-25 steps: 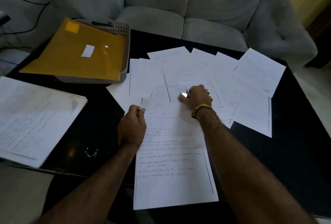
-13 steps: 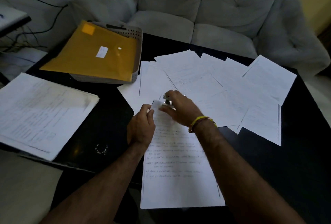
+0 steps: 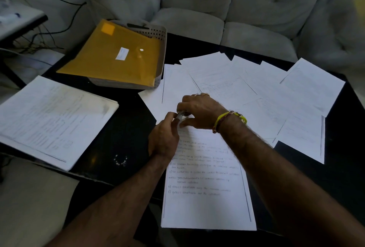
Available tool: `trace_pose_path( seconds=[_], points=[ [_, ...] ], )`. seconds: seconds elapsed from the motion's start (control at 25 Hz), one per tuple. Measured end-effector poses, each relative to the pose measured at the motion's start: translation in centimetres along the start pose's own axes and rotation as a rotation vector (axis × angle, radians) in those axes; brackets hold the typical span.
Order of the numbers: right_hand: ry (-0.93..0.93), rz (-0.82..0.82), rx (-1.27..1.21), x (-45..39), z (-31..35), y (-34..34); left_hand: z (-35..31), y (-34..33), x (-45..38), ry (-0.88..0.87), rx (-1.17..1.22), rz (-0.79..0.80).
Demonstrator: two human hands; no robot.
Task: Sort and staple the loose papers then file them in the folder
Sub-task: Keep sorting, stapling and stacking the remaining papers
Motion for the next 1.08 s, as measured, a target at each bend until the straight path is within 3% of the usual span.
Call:
trace_pose_path(
  seconds=[0.44, 0.76, 0.84, 0.92, 1.08],
  points=[
    [-0.052, -0.071, 0.032, 0.0, 0.6, 0.1, 0.1, -0.2, 0.0, 0.065, -0.005, 0.033],
    [-0.148, -0.134, -0.214, 0.6, -1.0, -1.4, -0.1, -0.3, 0.0, 0.041, -0.028, 0.027],
    [-0.316, -0.232, -0.284, 1.4, -2.4, -2.0, -0.3, -0.2, 0.0, 0.033, -0.074, 0.018],
    [-0.618, -0.278, -0.197, 2.5, -4.6, -2.9, -0.3, -0.3, -0.2, 0.047, -0.119, 0.026],
    [-1.120, -0.107, -0.115, 5.8, -8.0, -5.4, -0.2, -0.4, -0.3, 0.069, -0.136, 0.044]
  ],
)
Point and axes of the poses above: each hand's wrist, its own x-axis away from the middle knuckle, its own y-axis out of the back of the hand, z = x × y, the point moved 5 cm from there along -x, towards the middle knuckle, and after that the axes turned 9 degrees about x, right-handed, at the moved point
